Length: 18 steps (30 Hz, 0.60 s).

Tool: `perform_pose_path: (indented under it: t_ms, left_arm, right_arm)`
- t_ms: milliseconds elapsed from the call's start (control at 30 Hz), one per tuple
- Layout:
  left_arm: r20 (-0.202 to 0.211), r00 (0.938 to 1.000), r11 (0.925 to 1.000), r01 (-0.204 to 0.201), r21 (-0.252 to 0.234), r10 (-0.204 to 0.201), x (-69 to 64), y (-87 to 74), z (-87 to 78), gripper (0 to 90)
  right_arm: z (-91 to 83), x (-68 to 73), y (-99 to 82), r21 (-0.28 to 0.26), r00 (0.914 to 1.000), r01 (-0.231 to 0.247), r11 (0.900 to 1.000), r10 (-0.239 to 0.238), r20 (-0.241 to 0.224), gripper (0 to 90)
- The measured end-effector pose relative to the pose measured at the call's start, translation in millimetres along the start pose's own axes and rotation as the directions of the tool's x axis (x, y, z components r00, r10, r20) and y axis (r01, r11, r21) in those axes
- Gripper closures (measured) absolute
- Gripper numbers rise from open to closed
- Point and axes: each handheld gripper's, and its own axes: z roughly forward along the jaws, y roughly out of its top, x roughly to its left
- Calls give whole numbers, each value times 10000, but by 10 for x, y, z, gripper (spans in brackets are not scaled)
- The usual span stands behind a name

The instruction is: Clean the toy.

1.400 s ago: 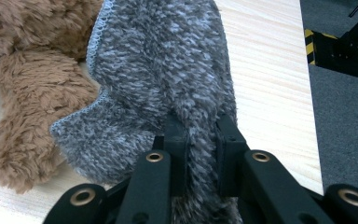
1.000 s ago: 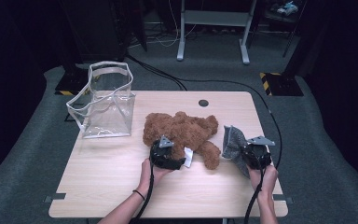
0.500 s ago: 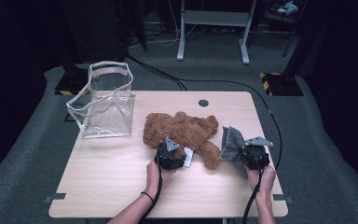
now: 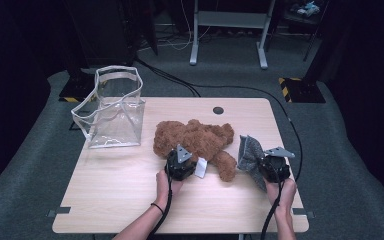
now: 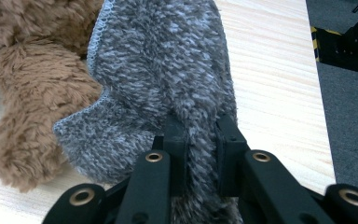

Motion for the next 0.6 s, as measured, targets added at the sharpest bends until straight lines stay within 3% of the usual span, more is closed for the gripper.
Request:
perform_pose_path:
  t_ms: [233,600]
  left_arm:
    - [238,9975,9972,-653,-377,662,38,125,-78,708]
    - [703,9921,9906,-969,-960,1039,112,285,-173,726]
  right_arm:
    - [-26,-19,13,-103,10000,-10,9999,11,42,784]
    - [-67,-33,57,-289,10000,13,9996,-12,25,784]
